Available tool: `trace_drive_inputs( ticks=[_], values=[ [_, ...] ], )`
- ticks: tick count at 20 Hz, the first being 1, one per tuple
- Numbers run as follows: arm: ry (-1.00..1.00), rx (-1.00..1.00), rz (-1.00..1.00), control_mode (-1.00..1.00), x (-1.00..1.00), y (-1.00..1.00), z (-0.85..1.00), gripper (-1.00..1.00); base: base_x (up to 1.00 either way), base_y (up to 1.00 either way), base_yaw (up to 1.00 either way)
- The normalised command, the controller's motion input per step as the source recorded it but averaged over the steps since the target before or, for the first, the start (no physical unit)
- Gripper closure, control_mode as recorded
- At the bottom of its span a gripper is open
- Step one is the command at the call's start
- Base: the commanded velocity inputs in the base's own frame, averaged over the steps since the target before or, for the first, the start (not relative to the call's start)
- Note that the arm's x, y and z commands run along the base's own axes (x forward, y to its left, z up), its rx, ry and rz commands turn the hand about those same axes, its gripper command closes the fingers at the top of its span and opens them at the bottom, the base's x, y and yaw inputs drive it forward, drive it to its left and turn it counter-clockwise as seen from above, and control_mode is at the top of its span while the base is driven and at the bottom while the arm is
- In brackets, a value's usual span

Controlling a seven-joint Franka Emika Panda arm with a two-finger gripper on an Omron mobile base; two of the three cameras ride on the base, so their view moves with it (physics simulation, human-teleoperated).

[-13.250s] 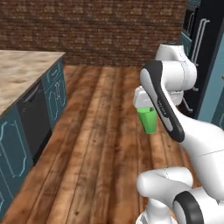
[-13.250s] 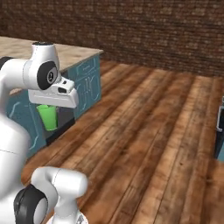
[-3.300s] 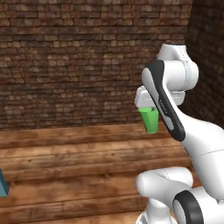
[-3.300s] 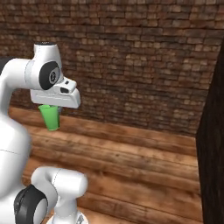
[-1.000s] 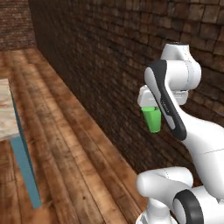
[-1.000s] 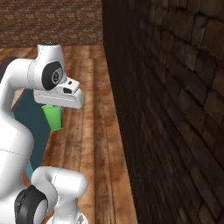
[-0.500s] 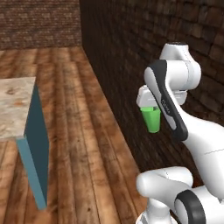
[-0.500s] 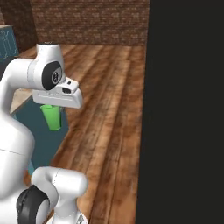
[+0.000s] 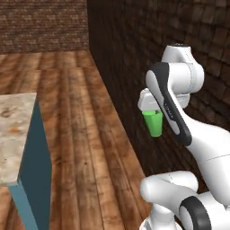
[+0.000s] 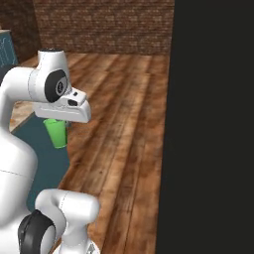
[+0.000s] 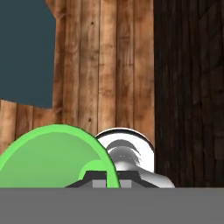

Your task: There is a tray on the dining counter. Grab the cup, mug, and pitcher and place them on the tray. The pitcher may be placed next to the tray if it cannot fit the tray.

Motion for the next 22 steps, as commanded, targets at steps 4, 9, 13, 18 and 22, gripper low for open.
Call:
trace_drive_inputs(
  ticks=[4, 9, 13, 18, 22],
  values=[
    [0.0, 0.0, 0.0, 1.0, 0.0, 0.0, 0.0, 1.0, 1.0, -0.08, 0.06],
    [0.0, 0.0, 0.0, 1.0, 0.0, 0.0, 0.0, 1.0, 1.0, -0.17, 0.05],
    [0.0, 0.0, 0.0, 1.0, 0.0, 0.0, 0.0, 1.0, 1.0, -0.3, 0.08],
    [0.0, 0.0, 0.0, 1.0, 0.0, 0.0, 0.0, 1.0, 1.0, -0.3, 0.1],
    [0.0, 0.0, 0.0, 1.0, 0.0, 0.0, 0.0, 1.0, 1.0, -0.32, 0.11]
  ],
)
